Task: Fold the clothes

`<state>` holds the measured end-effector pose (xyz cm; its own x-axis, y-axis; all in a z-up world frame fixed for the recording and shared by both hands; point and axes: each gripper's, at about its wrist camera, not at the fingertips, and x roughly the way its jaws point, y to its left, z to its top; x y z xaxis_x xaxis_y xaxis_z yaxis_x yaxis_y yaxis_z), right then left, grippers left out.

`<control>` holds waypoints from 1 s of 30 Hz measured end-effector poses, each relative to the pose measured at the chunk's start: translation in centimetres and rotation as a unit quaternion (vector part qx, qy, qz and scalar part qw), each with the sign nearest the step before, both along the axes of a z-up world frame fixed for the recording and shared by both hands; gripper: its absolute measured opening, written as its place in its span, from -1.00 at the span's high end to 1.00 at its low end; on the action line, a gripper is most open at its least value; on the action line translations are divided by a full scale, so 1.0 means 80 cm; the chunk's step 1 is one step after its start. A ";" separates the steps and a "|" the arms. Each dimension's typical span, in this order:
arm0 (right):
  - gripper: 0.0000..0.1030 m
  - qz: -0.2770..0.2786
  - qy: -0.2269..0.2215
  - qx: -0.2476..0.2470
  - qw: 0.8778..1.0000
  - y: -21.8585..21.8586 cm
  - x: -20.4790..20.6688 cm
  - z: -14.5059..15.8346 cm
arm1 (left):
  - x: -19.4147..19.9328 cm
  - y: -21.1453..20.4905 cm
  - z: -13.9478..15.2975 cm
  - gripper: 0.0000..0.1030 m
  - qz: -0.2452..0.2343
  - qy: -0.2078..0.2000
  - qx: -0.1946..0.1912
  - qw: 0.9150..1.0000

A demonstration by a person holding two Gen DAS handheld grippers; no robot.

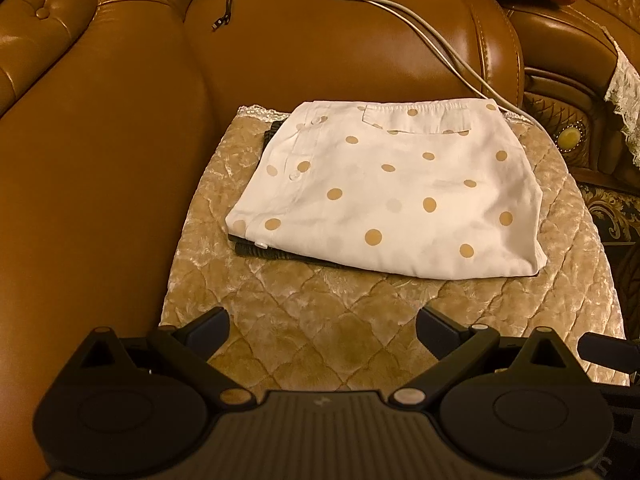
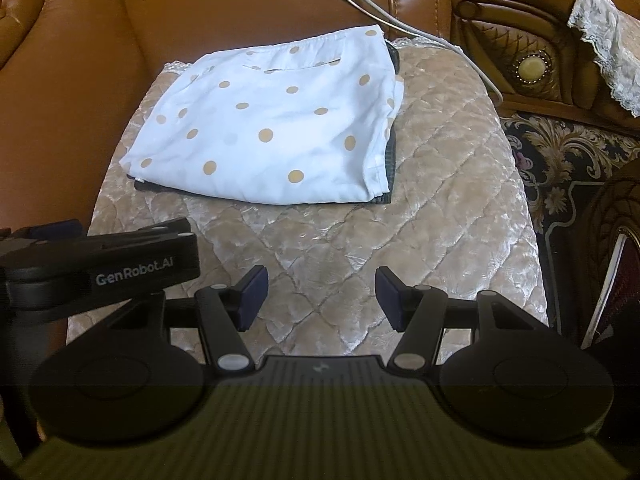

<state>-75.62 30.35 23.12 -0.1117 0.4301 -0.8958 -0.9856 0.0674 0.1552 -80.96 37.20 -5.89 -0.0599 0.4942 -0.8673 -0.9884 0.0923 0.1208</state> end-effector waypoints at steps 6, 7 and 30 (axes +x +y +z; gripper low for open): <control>-0.30 0.006 0.006 -0.004 1.000 0.001 0.002 0.000 | 0.004 0.000 0.000 -0.98 0.002 0.007 -0.009 1.000; -0.30 0.008 0.006 -0.004 1.000 0.001 0.002 0.000 | 0.006 0.000 0.000 -0.98 0.002 0.009 -0.009 1.000; -0.30 0.025 0.014 -0.017 0.999 0.007 0.001 -0.006 | 0.012 0.004 -0.006 -0.98 0.006 0.019 -0.025 1.000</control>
<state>-75.51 30.90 22.67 -0.1571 0.3923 -0.9063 -0.9832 0.0240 0.1808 -79.98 37.51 -6.37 -0.0986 0.4498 -0.8877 -0.9844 0.0865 0.1531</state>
